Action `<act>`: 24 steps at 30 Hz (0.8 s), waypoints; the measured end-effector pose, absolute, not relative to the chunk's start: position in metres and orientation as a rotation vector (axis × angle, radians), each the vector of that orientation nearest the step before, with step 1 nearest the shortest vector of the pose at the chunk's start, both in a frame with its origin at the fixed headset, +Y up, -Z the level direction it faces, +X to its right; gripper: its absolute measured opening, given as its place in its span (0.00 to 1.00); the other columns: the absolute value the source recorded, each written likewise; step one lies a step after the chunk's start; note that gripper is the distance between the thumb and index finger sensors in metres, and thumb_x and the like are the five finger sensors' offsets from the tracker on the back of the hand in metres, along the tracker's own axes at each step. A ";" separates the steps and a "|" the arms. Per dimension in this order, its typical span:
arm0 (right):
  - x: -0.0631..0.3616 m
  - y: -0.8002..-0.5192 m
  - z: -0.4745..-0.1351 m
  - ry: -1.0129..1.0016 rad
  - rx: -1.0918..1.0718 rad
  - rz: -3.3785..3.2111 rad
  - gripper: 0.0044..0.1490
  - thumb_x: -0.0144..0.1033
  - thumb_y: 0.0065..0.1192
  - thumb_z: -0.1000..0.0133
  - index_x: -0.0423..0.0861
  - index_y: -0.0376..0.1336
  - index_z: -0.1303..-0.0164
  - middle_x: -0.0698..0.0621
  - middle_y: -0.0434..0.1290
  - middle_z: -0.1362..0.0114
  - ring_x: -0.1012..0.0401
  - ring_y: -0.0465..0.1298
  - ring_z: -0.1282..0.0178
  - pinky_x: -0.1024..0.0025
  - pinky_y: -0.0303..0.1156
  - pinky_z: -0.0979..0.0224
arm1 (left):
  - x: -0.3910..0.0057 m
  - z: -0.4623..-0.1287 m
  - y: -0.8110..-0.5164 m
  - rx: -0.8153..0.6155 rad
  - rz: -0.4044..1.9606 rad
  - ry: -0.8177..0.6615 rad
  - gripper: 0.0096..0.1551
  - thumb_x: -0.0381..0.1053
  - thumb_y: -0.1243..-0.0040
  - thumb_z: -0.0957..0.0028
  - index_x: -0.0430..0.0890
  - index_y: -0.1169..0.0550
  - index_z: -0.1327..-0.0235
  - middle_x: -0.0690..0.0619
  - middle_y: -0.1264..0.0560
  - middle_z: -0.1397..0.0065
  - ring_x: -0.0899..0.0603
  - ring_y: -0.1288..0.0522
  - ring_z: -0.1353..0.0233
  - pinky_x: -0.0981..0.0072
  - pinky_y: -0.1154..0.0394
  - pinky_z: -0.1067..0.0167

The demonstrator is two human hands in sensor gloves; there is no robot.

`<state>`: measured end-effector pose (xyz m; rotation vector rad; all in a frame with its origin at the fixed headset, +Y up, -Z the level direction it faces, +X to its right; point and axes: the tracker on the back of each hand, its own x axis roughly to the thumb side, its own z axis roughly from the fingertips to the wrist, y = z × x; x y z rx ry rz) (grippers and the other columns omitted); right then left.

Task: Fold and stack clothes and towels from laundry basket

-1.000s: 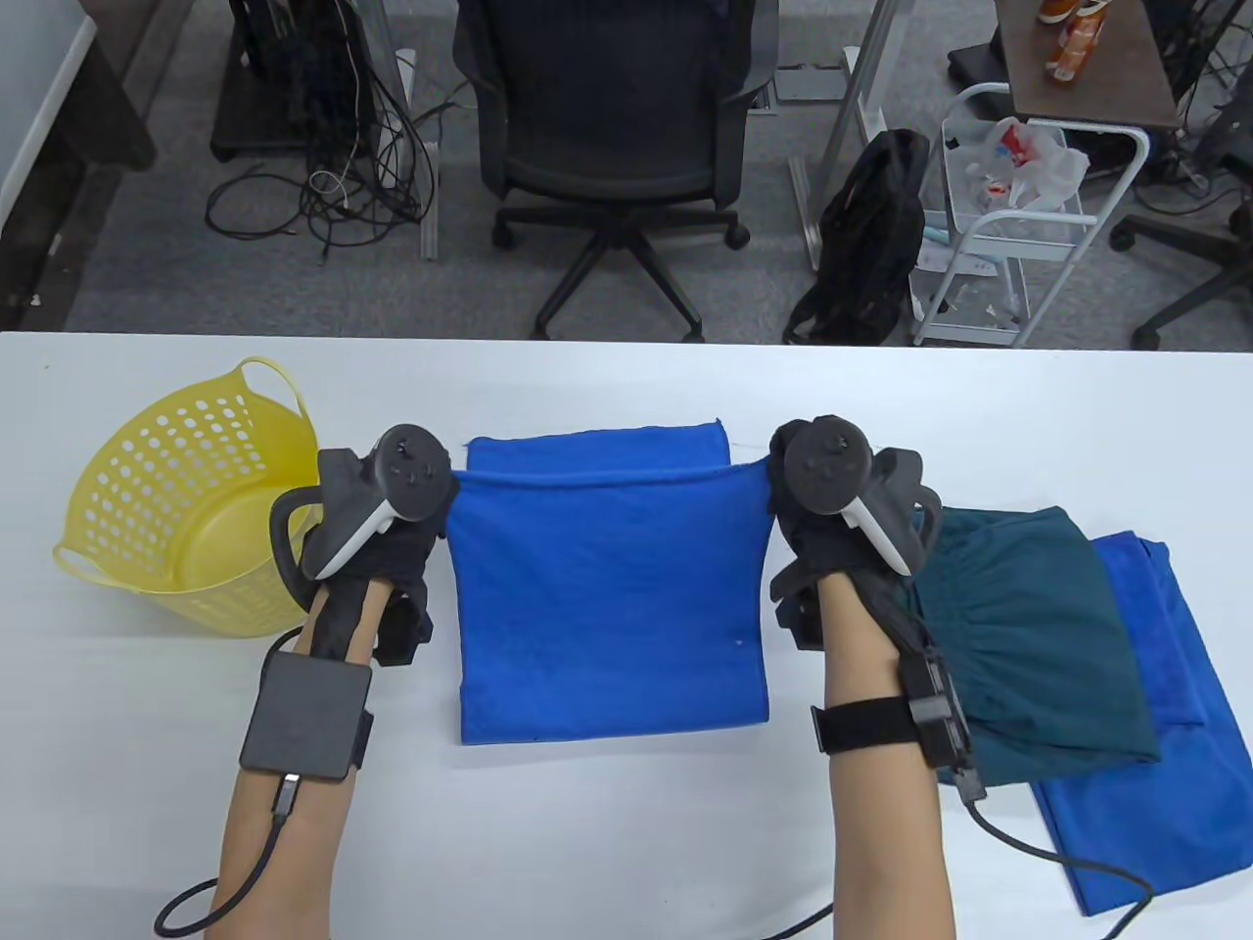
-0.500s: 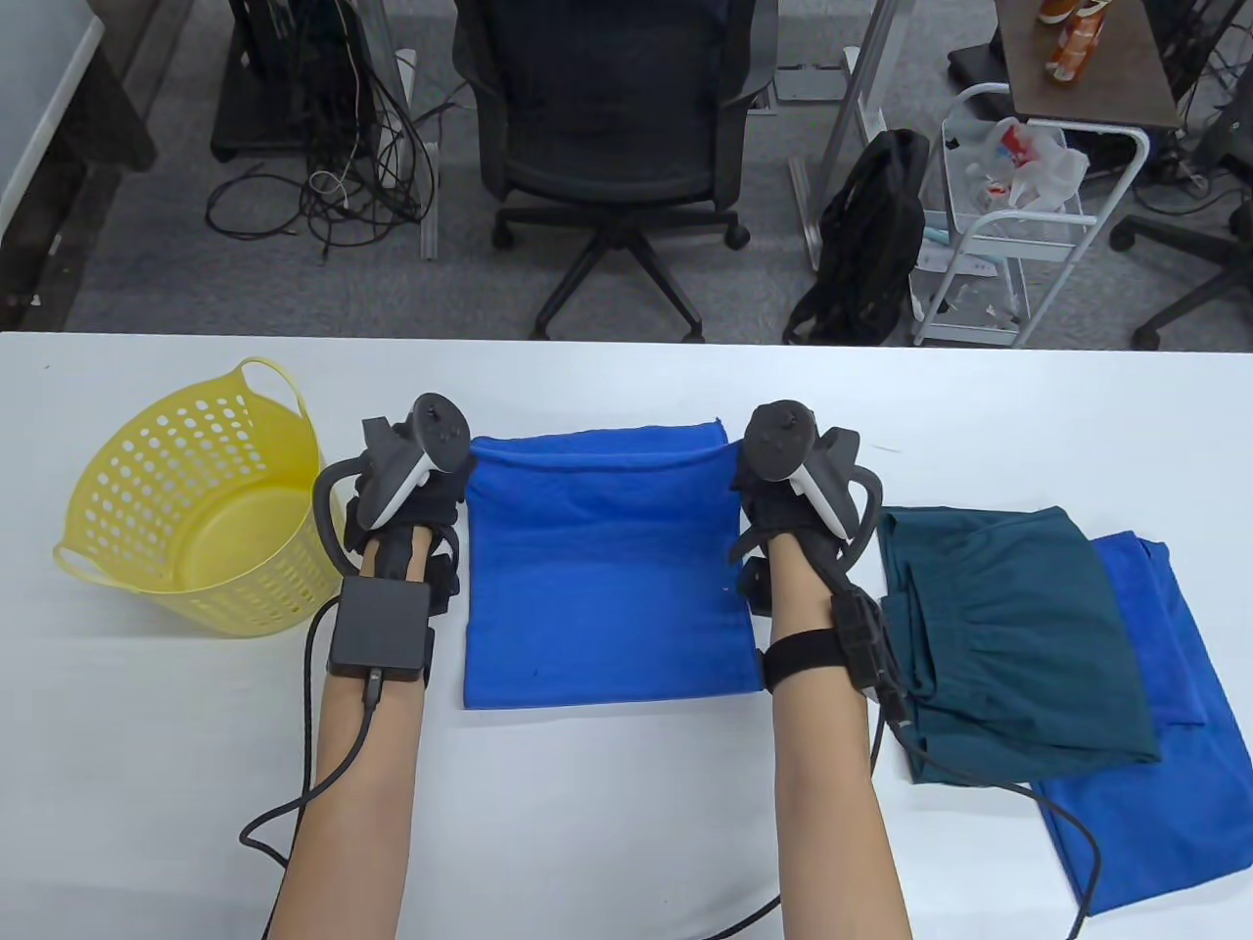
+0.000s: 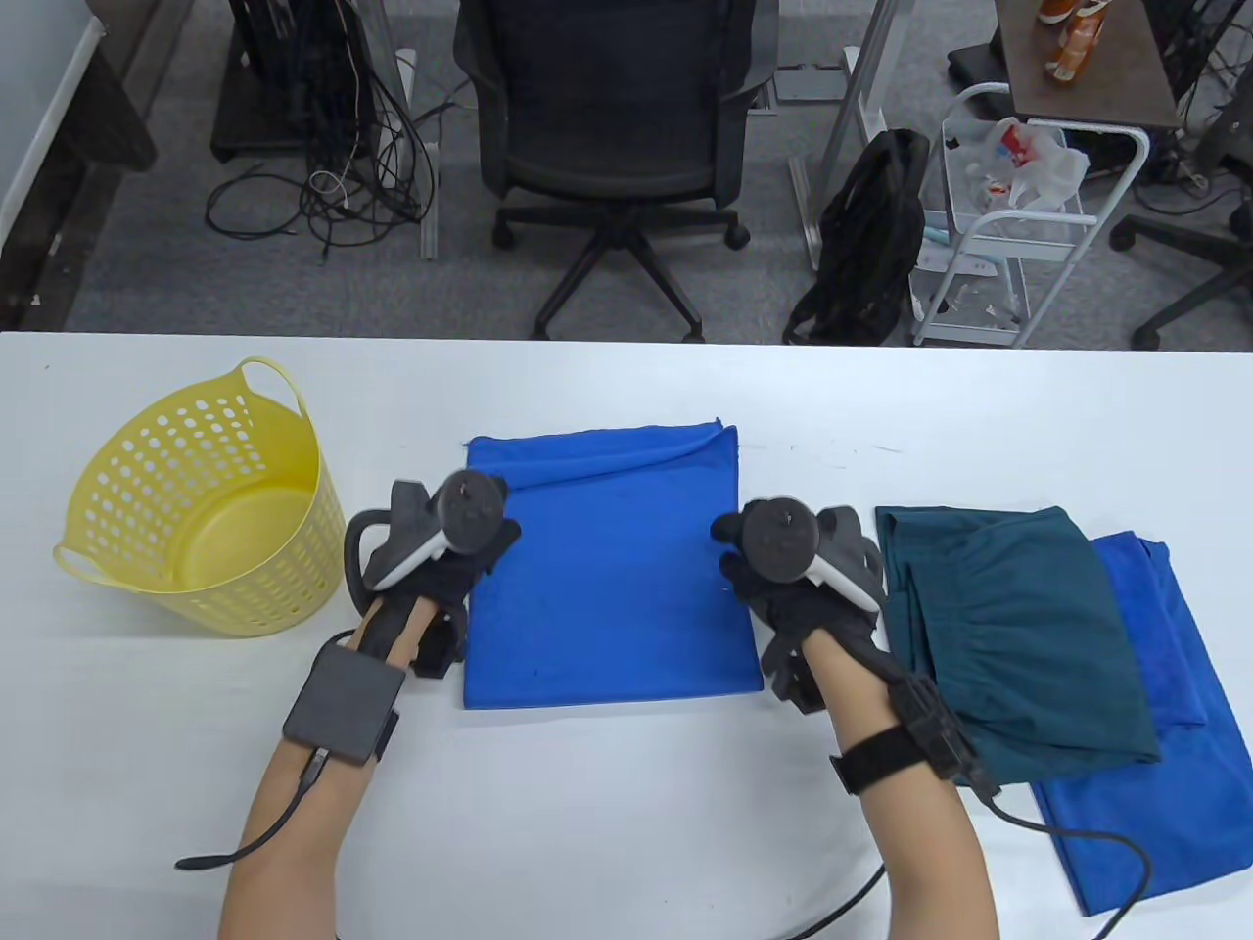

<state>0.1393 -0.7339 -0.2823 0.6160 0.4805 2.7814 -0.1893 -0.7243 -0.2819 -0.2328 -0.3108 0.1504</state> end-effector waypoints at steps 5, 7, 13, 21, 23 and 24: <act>0.150 -0.766 -0.226 0.589 0.675 3.087 0.40 0.42 0.62 0.35 0.45 0.55 0.13 0.34 0.54 0.11 0.32 0.62 0.20 0.28 0.61 0.26 | -0.193 -0.217 -0.767 -0.430 -0.034 -0.381 0.39 0.62 0.39 0.41 0.53 0.31 0.15 0.39 0.32 0.13 0.34 0.25 0.21 0.37 0.27 0.29; 0.149 -0.771 -0.215 0.510 0.674 3.146 0.40 0.41 0.62 0.36 0.46 0.53 0.15 0.37 0.54 0.12 0.34 0.61 0.20 0.29 0.61 0.26 | -0.189 -0.207 -0.775 -0.378 -0.104 -0.381 0.42 0.61 0.36 0.43 0.52 0.33 0.15 0.41 0.37 0.11 0.34 0.31 0.18 0.35 0.29 0.28; 0.141 -0.776 -0.186 0.284 0.616 3.224 0.25 0.38 0.62 0.37 0.47 0.62 0.30 0.43 0.61 0.15 0.39 0.66 0.21 0.31 0.63 0.26 | -0.185 -0.187 -0.779 -0.274 -0.168 -0.301 0.34 0.60 0.32 0.47 0.52 0.27 0.28 0.47 0.33 0.14 0.39 0.27 0.19 0.37 0.27 0.29; 0.157 -0.776 -0.172 0.206 0.564 3.090 0.24 0.33 0.59 0.38 0.46 0.66 0.31 0.45 0.65 0.17 0.41 0.67 0.21 0.31 0.64 0.26 | -0.217 -0.174 -0.782 -0.245 0.021 -0.224 0.24 0.57 0.38 0.42 0.59 0.24 0.32 0.55 0.31 0.16 0.44 0.29 0.18 0.39 0.27 0.29; 0.162 -0.775 -0.176 0.245 0.552 3.012 0.23 0.33 0.56 0.37 0.46 0.66 0.31 0.44 0.64 0.17 0.39 0.65 0.20 0.31 0.63 0.26 | -0.225 -0.175 -0.781 -0.272 0.101 -0.210 0.25 0.57 0.40 0.40 0.56 0.24 0.30 0.53 0.33 0.15 0.42 0.31 0.18 0.39 0.28 0.28; 0.166 -0.775 -0.177 0.281 0.540 2.993 0.23 0.33 0.54 0.36 0.46 0.65 0.30 0.42 0.63 0.16 0.39 0.64 0.19 0.30 0.62 0.25 | -0.229 -0.176 -0.780 -0.264 0.108 -0.202 0.25 0.57 0.41 0.40 0.56 0.25 0.29 0.51 0.33 0.14 0.41 0.31 0.18 0.40 0.28 0.28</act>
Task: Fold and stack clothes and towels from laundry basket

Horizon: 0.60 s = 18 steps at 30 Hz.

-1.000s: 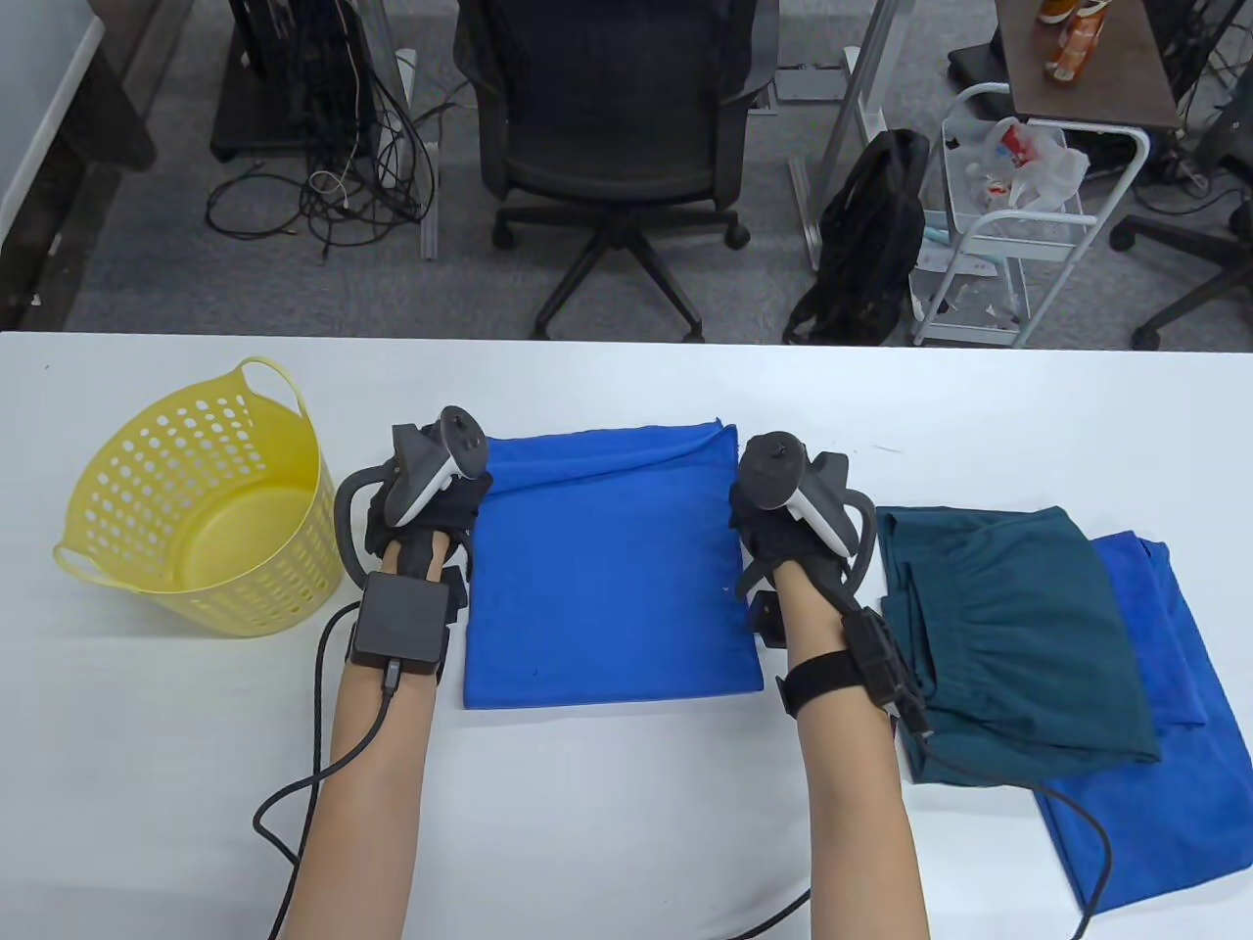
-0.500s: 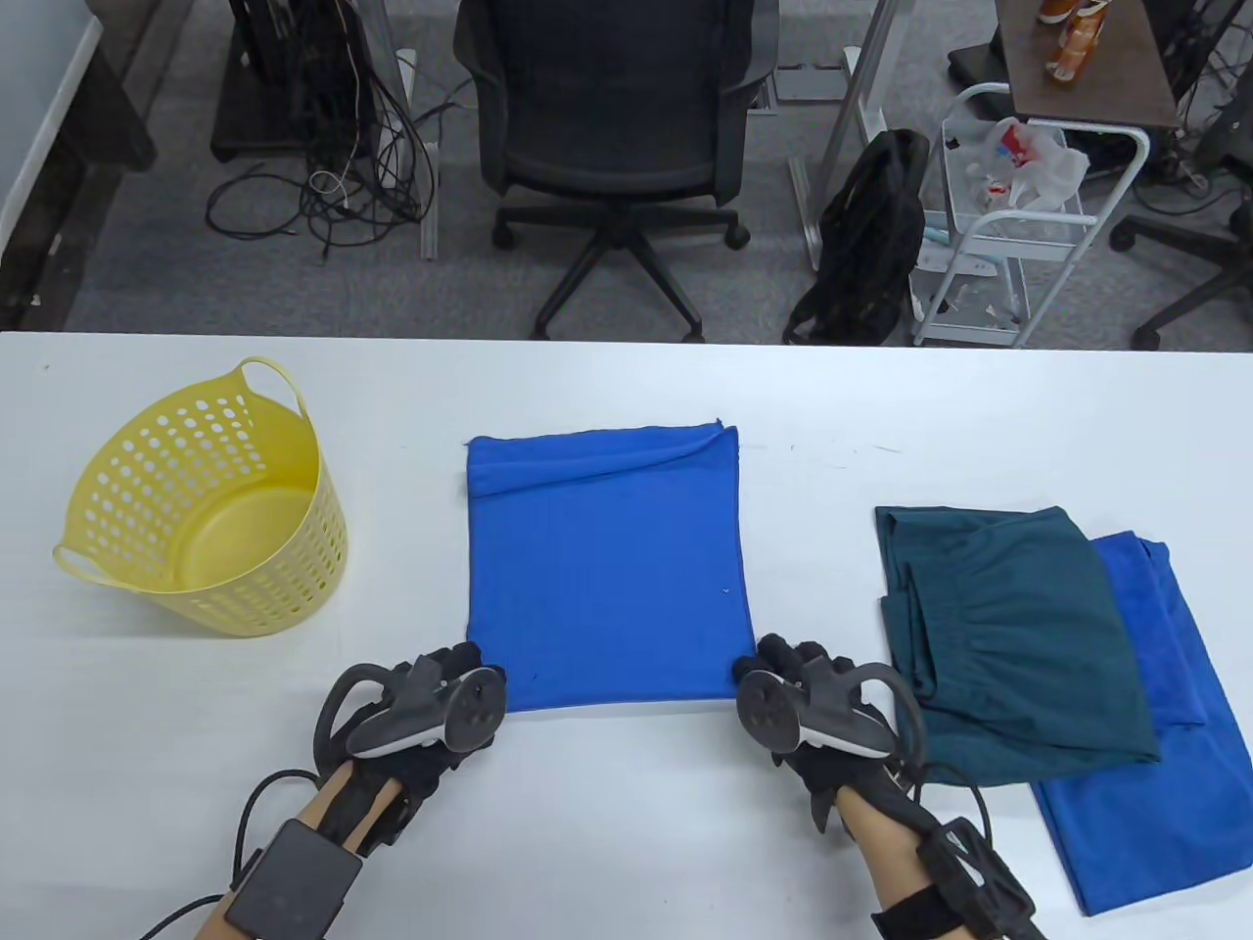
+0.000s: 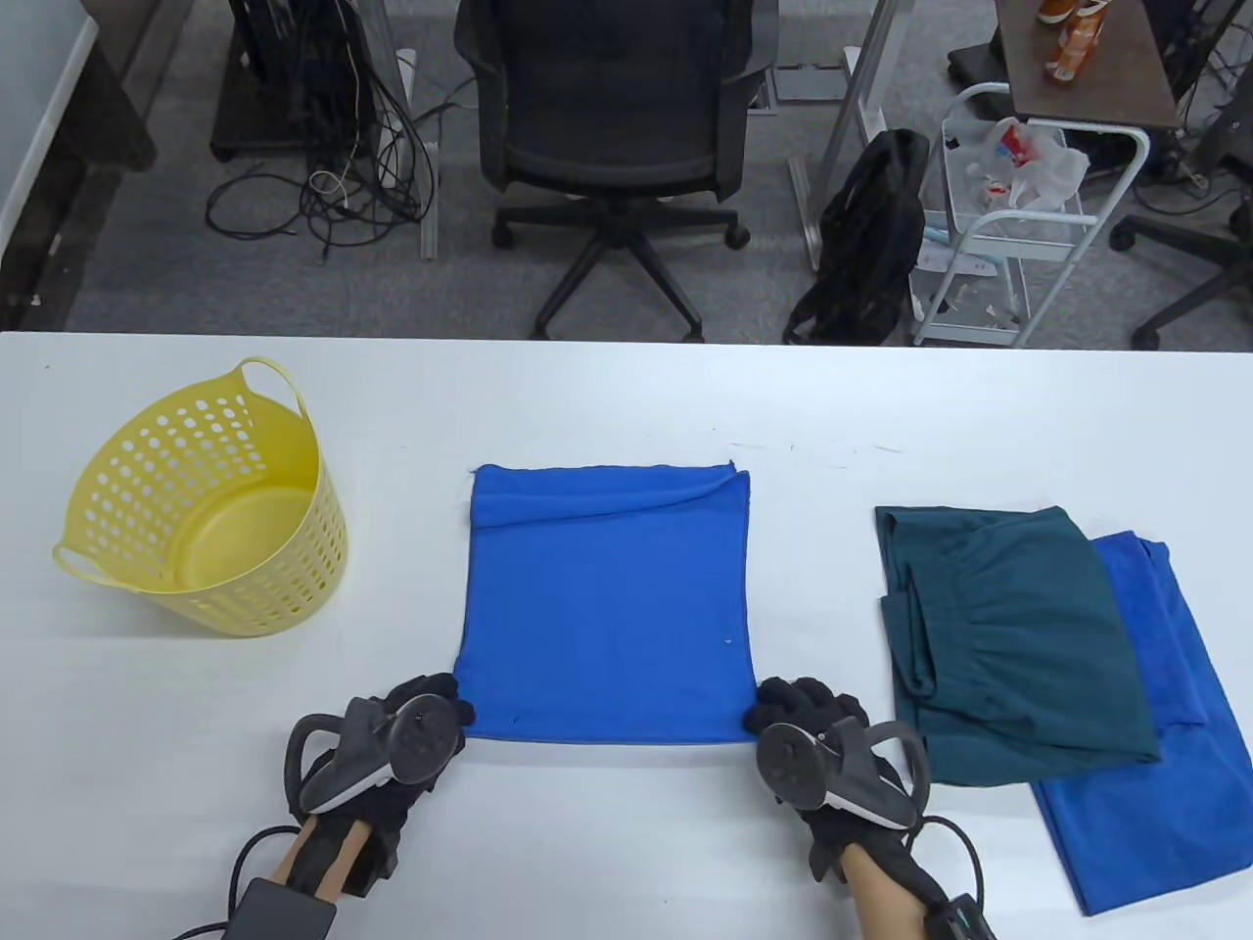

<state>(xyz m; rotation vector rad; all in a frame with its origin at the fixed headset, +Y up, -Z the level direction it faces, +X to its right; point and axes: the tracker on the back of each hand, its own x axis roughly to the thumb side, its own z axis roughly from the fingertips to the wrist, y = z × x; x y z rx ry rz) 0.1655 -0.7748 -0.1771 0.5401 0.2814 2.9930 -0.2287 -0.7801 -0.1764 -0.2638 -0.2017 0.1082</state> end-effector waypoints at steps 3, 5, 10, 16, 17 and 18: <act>0.173 -0.771 -0.178 0.279 0.536 2.920 0.25 0.33 0.49 0.34 0.44 0.63 0.27 0.37 0.61 0.15 0.36 0.62 0.19 0.29 0.60 0.25 | -0.235 -0.177 -0.778 -0.261 0.135 -0.200 0.26 0.58 0.42 0.40 0.54 0.24 0.30 0.49 0.31 0.15 0.39 0.29 0.19 0.40 0.27 0.28; 0.180 -0.765 -0.178 0.287 0.545 2.811 0.25 0.33 0.48 0.34 0.42 0.62 0.27 0.36 0.60 0.15 0.35 0.60 0.19 0.28 0.59 0.25 | -0.237 -0.178 -0.775 -0.304 0.189 -0.236 0.26 0.58 0.42 0.40 0.52 0.23 0.31 0.47 0.31 0.15 0.38 0.29 0.19 0.39 0.28 0.29; 0.200 -0.756 -0.177 0.292 0.516 2.605 0.25 0.37 0.52 0.32 0.37 0.65 0.31 0.34 0.61 0.16 0.34 0.60 0.19 0.28 0.59 0.25 | -0.244 -0.178 -0.769 -0.435 0.371 -0.317 0.26 0.61 0.40 0.41 0.51 0.21 0.34 0.46 0.32 0.15 0.36 0.30 0.19 0.36 0.29 0.28; 0.222 -0.756 -0.180 0.343 0.464 2.338 0.25 0.40 0.60 0.34 0.35 0.69 0.38 0.35 0.64 0.18 0.34 0.61 0.20 0.28 0.60 0.26 | -0.257 -0.177 -0.766 -0.530 0.525 -0.382 0.25 0.60 0.44 0.40 0.49 0.20 0.36 0.46 0.29 0.17 0.37 0.27 0.21 0.36 0.28 0.29; 0.224 -0.754 -0.181 0.393 0.481 2.290 0.24 0.40 0.60 0.35 0.35 0.70 0.39 0.35 0.64 0.18 0.34 0.61 0.20 0.28 0.60 0.26 | -0.259 -0.176 -0.764 -0.582 0.557 -0.406 0.25 0.60 0.45 0.39 0.49 0.21 0.36 0.46 0.29 0.16 0.36 0.27 0.21 0.35 0.29 0.28; 0.225 -0.752 -0.181 0.442 0.495 2.255 0.24 0.40 0.60 0.35 0.35 0.70 0.39 0.35 0.65 0.19 0.34 0.61 0.20 0.27 0.59 0.26 | -0.259 -0.176 -0.762 -0.634 0.584 -0.430 0.25 0.59 0.46 0.38 0.49 0.21 0.35 0.45 0.29 0.16 0.36 0.26 0.21 0.35 0.29 0.28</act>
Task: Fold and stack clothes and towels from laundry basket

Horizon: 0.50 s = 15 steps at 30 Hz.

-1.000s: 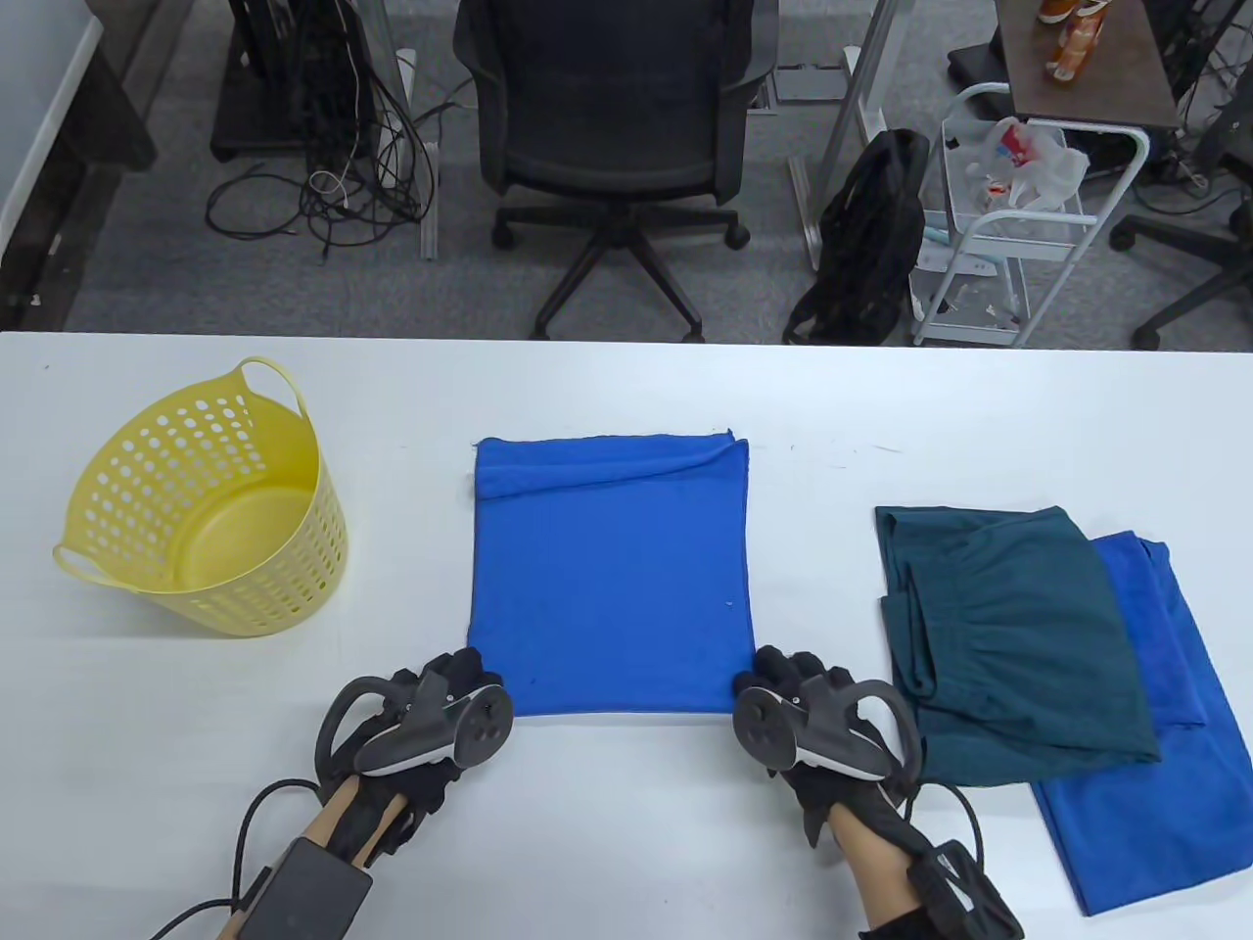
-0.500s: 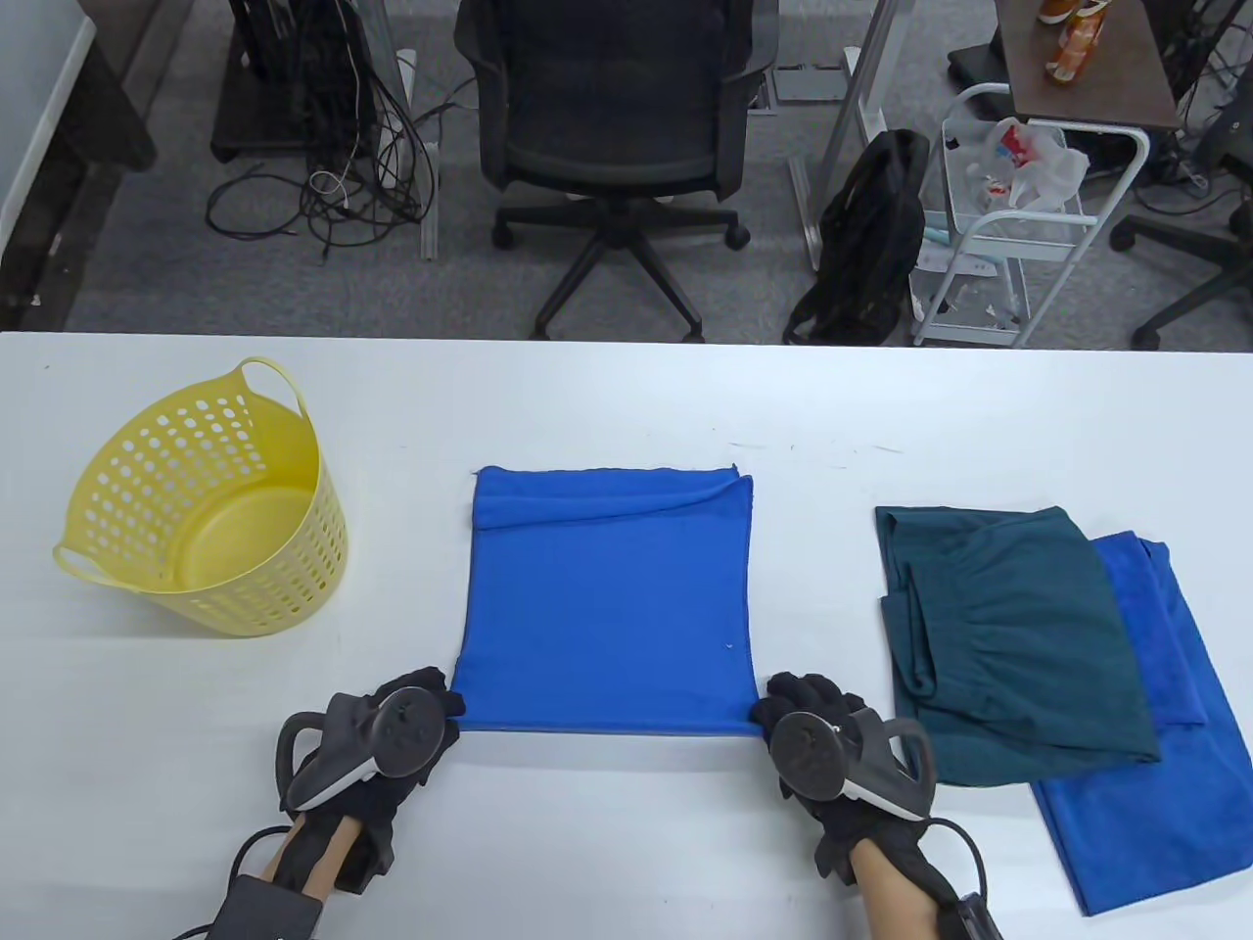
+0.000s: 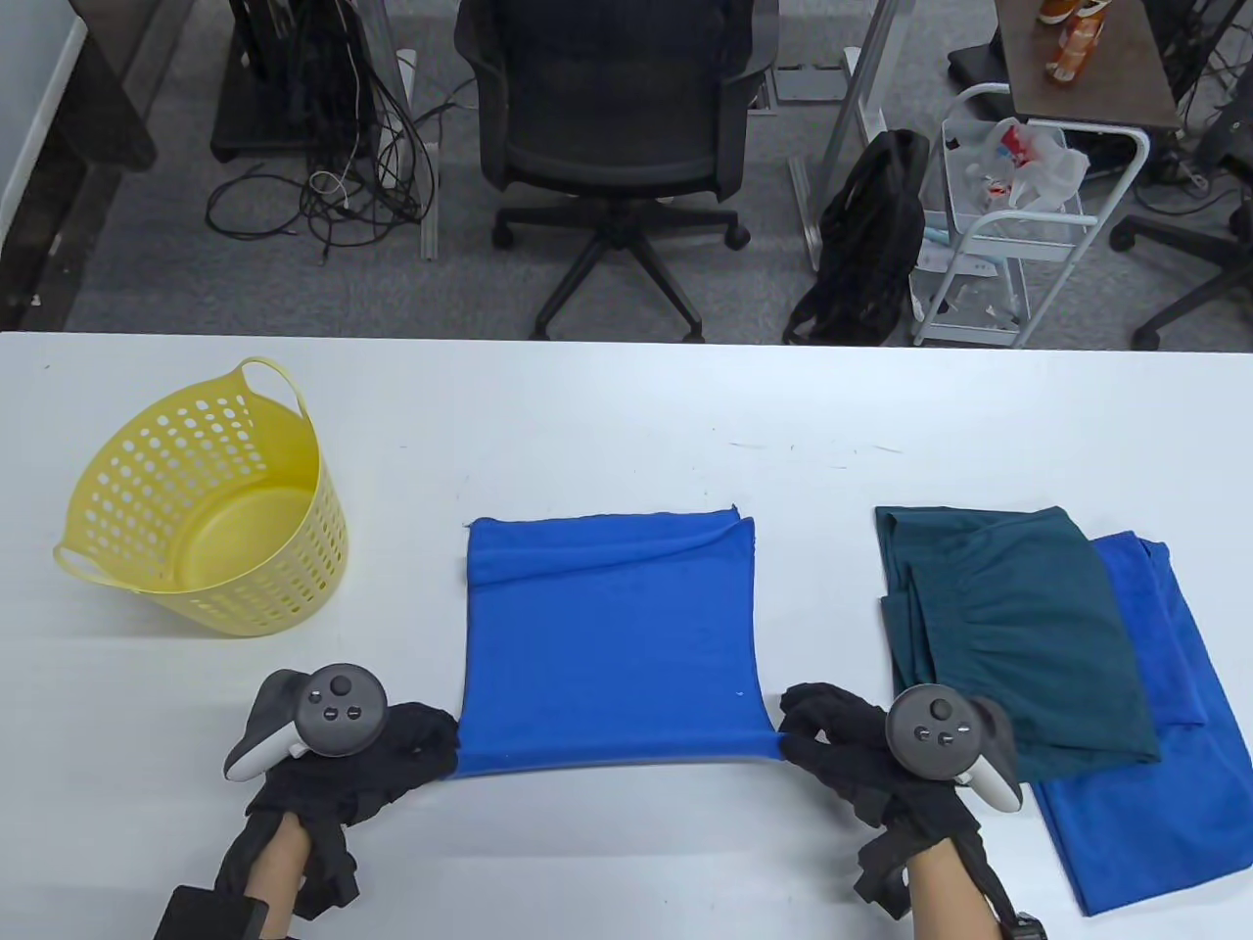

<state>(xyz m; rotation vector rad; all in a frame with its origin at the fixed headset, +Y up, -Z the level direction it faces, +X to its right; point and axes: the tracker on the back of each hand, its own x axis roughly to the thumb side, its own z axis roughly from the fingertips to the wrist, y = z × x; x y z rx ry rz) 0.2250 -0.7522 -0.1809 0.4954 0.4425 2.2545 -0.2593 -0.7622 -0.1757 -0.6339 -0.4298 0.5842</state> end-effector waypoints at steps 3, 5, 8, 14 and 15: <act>0.230 -0.745 -0.177 0.586 0.560 2.064 0.24 0.39 0.60 0.34 0.33 0.71 0.40 0.35 0.68 0.21 0.33 0.64 0.21 0.27 0.60 0.26 | -0.258 -0.170 -0.753 -0.693 0.705 -0.517 0.24 0.59 0.42 0.38 0.48 0.17 0.37 0.45 0.24 0.20 0.36 0.21 0.25 0.36 0.26 0.31; 0.233 -0.739 -0.174 0.539 0.574 2.000 0.24 0.40 0.60 0.34 0.33 0.72 0.42 0.36 0.72 0.25 0.35 0.68 0.25 0.28 0.63 0.28 | -0.254 -0.166 -0.742 -0.672 0.738 -0.575 0.24 0.60 0.40 0.39 0.49 0.15 0.39 0.45 0.21 0.22 0.37 0.19 0.27 0.37 0.24 0.32; 0.228 -0.717 -0.171 0.444 0.576 2.055 0.24 0.38 0.60 0.33 0.33 0.71 0.39 0.34 0.71 0.24 0.33 0.68 0.25 0.28 0.63 0.28 | -0.250 -0.164 -0.713 -0.558 0.634 -0.512 0.24 0.60 0.39 0.39 0.50 0.17 0.36 0.44 0.23 0.20 0.35 0.21 0.26 0.36 0.26 0.31; 0.183 -0.688 -0.223 0.324 0.377 2.679 0.24 0.34 0.59 0.32 0.33 0.68 0.33 0.31 0.65 0.19 0.31 0.63 0.22 0.27 0.60 0.27 | -0.221 -0.214 -0.688 -0.326 0.193 -0.245 0.24 0.60 0.41 0.38 0.53 0.21 0.32 0.42 0.29 0.15 0.34 0.27 0.21 0.35 0.29 0.28; 0.173 -0.689 -0.238 0.333 0.330 2.794 0.24 0.34 0.58 0.32 0.33 0.68 0.33 0.31 0.64 0.19 0.32 0.63 0.21 0.27 0.60 0.26 | -0.215 -0.228 -0.693 -0.305 0.140 -0.207 0.24 0.60 0.41 0.38 0.54 0.21 0.32 0.43 0.30 0.15 0.34 0.27 0.20 0.35 0.30 0.28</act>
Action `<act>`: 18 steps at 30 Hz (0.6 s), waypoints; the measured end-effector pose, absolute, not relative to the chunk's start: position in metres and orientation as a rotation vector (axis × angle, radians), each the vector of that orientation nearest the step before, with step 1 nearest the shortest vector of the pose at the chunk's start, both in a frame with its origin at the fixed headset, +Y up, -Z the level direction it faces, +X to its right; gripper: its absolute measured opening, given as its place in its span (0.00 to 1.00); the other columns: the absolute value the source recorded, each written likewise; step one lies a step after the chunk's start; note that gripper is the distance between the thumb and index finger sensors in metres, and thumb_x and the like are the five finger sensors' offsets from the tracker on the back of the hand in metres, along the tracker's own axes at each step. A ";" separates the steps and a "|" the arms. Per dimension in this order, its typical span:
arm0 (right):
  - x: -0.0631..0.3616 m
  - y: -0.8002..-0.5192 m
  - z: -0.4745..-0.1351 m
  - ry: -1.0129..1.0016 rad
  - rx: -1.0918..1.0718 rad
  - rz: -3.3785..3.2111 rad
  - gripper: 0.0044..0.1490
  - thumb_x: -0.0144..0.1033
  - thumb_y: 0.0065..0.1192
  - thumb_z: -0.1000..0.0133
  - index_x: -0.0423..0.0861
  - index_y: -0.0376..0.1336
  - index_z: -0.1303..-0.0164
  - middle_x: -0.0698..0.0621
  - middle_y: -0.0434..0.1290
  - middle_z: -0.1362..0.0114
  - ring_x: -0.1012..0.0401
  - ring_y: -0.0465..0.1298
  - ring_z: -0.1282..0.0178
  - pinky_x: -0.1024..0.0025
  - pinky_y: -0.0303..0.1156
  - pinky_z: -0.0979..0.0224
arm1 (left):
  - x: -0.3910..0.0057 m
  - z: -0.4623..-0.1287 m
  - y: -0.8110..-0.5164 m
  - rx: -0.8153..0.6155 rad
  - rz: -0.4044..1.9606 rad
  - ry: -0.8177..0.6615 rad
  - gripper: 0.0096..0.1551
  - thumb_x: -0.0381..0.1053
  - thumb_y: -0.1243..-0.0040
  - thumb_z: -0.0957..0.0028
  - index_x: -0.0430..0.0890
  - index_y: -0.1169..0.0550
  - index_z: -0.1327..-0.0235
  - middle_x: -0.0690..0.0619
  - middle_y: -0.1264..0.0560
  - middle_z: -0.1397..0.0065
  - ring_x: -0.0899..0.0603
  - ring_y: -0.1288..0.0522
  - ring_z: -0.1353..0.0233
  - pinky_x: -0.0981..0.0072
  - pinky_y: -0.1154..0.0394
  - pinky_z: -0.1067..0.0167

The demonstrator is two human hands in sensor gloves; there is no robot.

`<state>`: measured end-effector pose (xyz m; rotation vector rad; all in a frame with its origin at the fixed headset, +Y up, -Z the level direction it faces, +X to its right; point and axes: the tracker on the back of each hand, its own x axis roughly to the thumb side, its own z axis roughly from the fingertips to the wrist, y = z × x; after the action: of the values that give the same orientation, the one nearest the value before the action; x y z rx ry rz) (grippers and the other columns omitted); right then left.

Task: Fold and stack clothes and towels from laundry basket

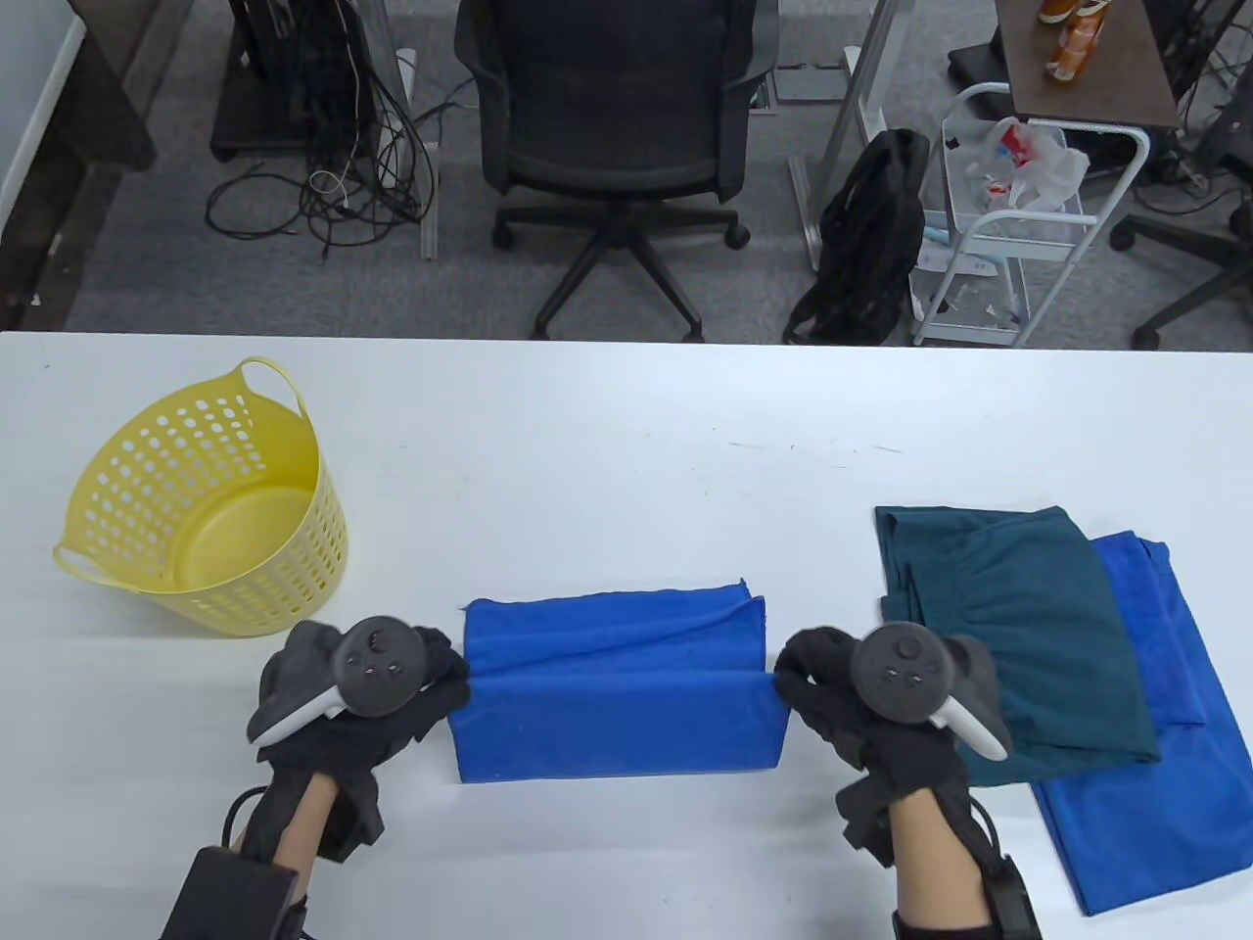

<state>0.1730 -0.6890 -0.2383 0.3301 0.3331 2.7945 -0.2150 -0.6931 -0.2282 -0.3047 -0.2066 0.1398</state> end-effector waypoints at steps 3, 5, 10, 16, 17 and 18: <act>0.148 -0.706 -0.275 0.290 0.236 3.039 0.25 0.35 0.55 0.32 0.36 0.65 0.30 0.32 0.60 0.17 0.33 0.61 0.21 0.28 0.59 0.26 | -0.208 -0.266 -0.718 -0.304 0.065 -0.098 0.26 0.61 0.43 0.39 0.55 0.23 0.30 0.43 0.31 0.14 0.34 0.28 0.19 0.35 0.30 0.28; 0.137 -0.719 -0.286 0.188 0.179 3.149 0.29 0.34 0.53 0.33 0.38 0.60 0.23 0.31 0.58 0.16 0.33 0.60 0.21 0.28 0.59 0.26 | -0.211 -0.283 -0.735 -0.341 0.071 -0.039 0.35 0.62 0.45 0.40 0.54 0.32 0.18 0.41 0.36 0.12 0.33 0.31 0.18 0.36 0.30 0.27; 0.144 -0.722 -0.272 0.387 -0.054 2.996 0.42 0.41 0.55 0.31 0.31 0.50 0.13 0.26 0.60 0.17 0.32 0.67 0.26 0.31 0.64 0.28 | -0.235 -0.258 -0.737 -0.366 0.178 -0.127 0.46 0.65 0.47 0.39 0.47 0.41 0.10 0.35 0.41 0.10 0.29 0.34 0.17 0.35 0.31 0.27; 0.124 -0.759 -0.248 0.833 -0.305 2.875 0.61 0.48 0.66 0.35 0.18 0.45 0.13 0.24 0.64 0.23 0.36 0.71 0.31 0.34 0.68 0.31 | -0.258 -0.198 -0.725 -0.239 0.274 -0.155 0.45 0.65 0.47 0.39 0.47 0.39 0.11 0.35 0.39 0.10 0.29 0.33 0.17 0.34 0.31 0.28; 0.118 -0.763 -0.247 0.724 -0.366 2.971 0.62 0.47 0.70 0.38 0.17 0.47 0.14 0.26 0.67 0.26 0.38 0.73 0.33 0.34 0.69 0.31 | -0.260 -0.192 -0.725 -0.219 0.282 -0.155 0.45 0.65 0.47 0.39 0.47 0.38 0.11 0.35 0.39 0.10 0.29 0.33 0.17 0.34 0.31 0.28; 0.113 -0.766 -0.247 0.597 -0.462 3.047 0.63 0.45 0.71 0.44 0.17 0.49 0.15 0.29 0.70 0.29 0.41 0.75 0.35 0.35 0.71 0.33 | -0.262 -0.184 -0.725 -0.188 0.292 -0.159 0.45 0.65 0.47 0.39 0.47 0.38 0.11 0.36 0.38 0.10 0.30 0.33 0.17 0.35 0.30 0.28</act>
<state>0.1130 -0.7656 -0.2467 -0.4621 0.5968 3.0472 -0.2619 -0.7245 -0.1844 -0.1883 -0.1586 0.2921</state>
